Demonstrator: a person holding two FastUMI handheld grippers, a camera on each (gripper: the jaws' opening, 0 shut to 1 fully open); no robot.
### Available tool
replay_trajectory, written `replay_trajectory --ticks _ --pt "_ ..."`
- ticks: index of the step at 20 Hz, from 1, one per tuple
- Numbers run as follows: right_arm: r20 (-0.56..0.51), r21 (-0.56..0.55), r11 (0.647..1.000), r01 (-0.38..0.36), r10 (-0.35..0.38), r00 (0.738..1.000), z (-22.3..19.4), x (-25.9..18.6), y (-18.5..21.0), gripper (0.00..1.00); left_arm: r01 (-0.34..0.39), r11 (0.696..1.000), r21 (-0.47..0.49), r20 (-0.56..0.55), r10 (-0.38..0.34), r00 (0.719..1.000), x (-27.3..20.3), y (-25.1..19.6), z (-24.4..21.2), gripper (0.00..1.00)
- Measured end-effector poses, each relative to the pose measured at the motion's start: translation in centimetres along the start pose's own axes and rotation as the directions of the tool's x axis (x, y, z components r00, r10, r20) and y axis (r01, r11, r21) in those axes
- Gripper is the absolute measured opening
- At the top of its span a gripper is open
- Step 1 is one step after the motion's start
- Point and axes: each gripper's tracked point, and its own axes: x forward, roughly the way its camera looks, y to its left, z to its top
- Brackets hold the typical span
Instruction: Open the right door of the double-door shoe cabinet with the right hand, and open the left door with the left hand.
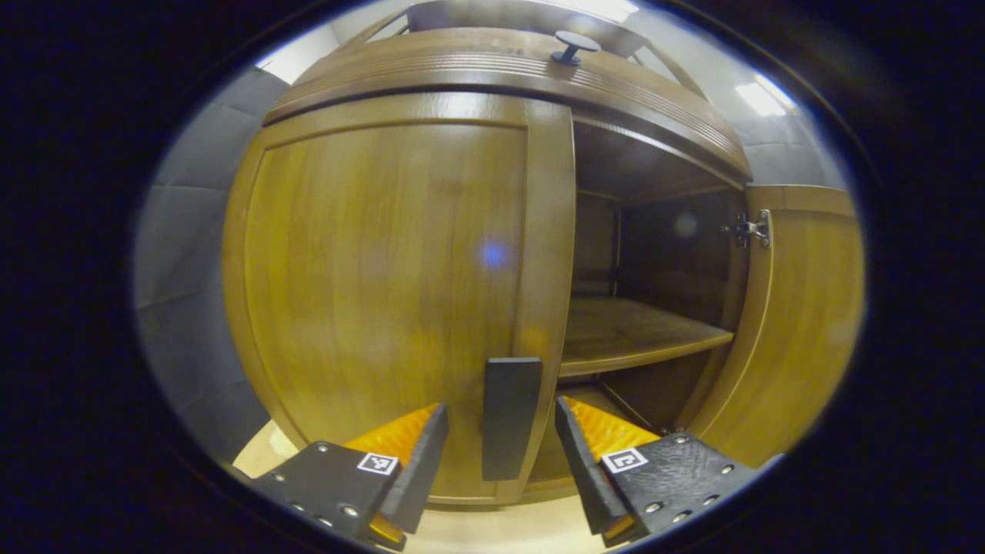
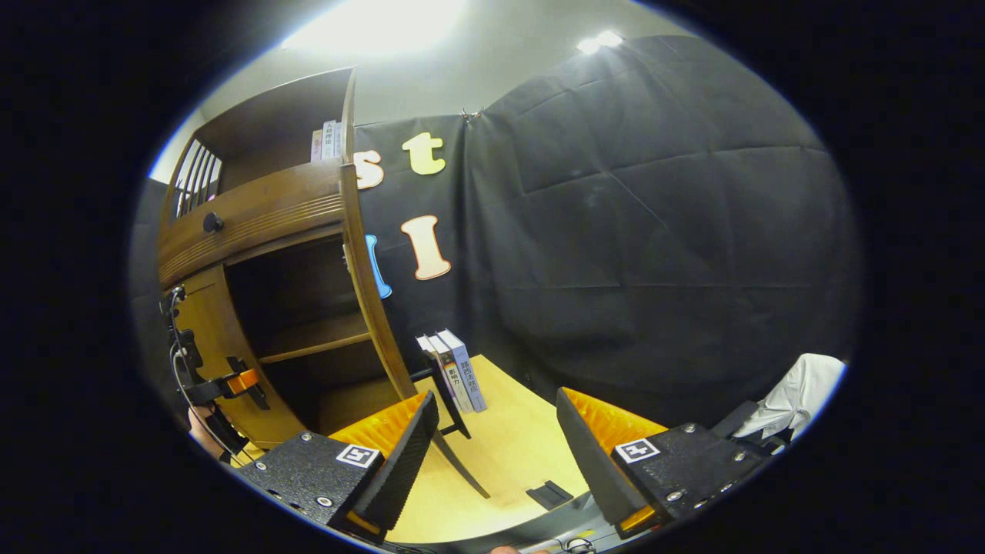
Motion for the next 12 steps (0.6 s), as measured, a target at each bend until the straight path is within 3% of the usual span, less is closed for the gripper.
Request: replay_trajectory --ticks 1,2,3,6,9,10,12 --pt "0.002 -0.014 1.0 0.0 0.0 1.0 0.0 -0.3 0.3 0.91 0.013 1.0 -0.005 -0.002 -0.013 1.0 0.5 -0.1 -0.2 0.86" --pt "0.005 -0.029 1.0 0.002 -0.001 1.0 0.2 -0.7 0.7 0.95 0.026 1.0 -0.008 0.0 -0.026 1.0 0.3 -0.3 -0.6 0.78" --pt "0.009 -0.045 0.999 0.003 -0.003 1.0 0.2 -1.2 0.9 0.91 0.024 1.0 -0.004 0.005 -0.024 1.0 0.4 -0.3 -0.5 0.86" --pt "0.003 -0.065 0.998 0.004 -0.004 1.0 -0.2 -1.1 1.2 0.91 -0.001 1.0 -0.02 0.02 0.002 1.0 0.8 -0.2 -0.2 0.29" --pt "-0.018 -0.055 0.998 -0.011 0.01 1.0 -1.0 -1.1 1.9 0.95 -0.017 1.0 0.017 0.036 0.017 0.999 0.9 0.0 -0.1 0.31" --pt "-0.022 -0.051 0.999 -0.021 0.02 1.0 -1.2 -1.3 2.1 0.91 -0.018 1.0 0.02 0.04 0.017 0.999 0.5 0.0 0.0 0.31" --pt "-0.016 -0.045 0.998 -0.039 0.038 0.999 -1.2 -1.4 2.8 0.92 -0.008 1.0 0.018 0.047 0.007 0.999 0.5 -0.1 -0.1 0.27"
